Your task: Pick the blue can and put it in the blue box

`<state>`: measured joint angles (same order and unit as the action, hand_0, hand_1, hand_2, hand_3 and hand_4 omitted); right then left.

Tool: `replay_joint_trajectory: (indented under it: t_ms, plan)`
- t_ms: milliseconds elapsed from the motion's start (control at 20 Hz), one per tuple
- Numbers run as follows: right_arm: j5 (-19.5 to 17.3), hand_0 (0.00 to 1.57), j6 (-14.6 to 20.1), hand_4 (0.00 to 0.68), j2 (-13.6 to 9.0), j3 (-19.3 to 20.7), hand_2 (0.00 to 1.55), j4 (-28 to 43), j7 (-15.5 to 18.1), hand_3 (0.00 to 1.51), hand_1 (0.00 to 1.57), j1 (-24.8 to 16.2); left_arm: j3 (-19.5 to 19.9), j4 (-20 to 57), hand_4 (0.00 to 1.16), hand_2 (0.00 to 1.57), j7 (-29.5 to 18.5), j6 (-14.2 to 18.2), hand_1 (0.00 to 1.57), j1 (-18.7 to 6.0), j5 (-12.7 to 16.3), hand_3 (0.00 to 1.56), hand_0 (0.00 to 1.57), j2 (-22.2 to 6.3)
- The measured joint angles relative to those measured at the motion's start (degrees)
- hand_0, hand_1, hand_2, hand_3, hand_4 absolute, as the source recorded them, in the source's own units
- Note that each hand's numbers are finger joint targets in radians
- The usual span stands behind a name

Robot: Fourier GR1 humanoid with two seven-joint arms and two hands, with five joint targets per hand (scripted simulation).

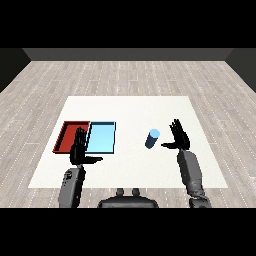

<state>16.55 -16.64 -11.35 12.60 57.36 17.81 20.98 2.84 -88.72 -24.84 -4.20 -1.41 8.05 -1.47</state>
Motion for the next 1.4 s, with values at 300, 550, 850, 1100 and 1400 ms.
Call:
replay_joint_trajectory:
  t_ms: [300, 550, 850, 1100, 1400]
  plan:
    - [-1.61, 0.0, 1.05, 0.0, 1.37, -0.91, 0.0, -5.26, 3.02, 0.0, 0.0, 1.13, 0.76, -1.41, 0.0, 0.0, 0.19, -0.79, 0.0, 0.69, 1.4, 0.0, 0.0, -0.5]
    - [-2.05, 0.0, 0.3, 0.0, 1.37, -0.74, 0.0, -11.14, 6.08, 0.0, 0.0, 3.15, 1.77, -2.02, 0.0, 0.0, 1.62, -1.4, 0.0, 0.25, 2.36, 0.0, 0.0, -1.54]
    - [-2.32, 0.0, 0.51, 0.0, 1.87, -1.33, 0.0, -13.92, 6.47, 0.0, 0.0, 5.02, 1.92, -2.43, 0.0, 0.0, 1.5, -0.97, 0.0, 0.53, 1.94, 0.0, 0.0, -1.51]
    - [-2.3, 0.0, 0.72, 0.0, 2.98, -1.64, 0.0, -16.22, 6.96, 0.0, 0.0, 6.54, 1.08, -1.27, 0.0, 0.0, -1.11, -0.79, 0.0, 1.52, 0.81, 0.0, 0.0, -0.55]
    - [-3.13, 0.0, 0.63, 0.0, 3.49, -1.63, 0.0, -22.2, 9.62, 0.0, 0.0, 9.51, 0.3, -0.92, 0.0, 0.0, -1.86, 0.02, 0.0, 1.5, 0.08, 0.0, 0.0, 0.24]
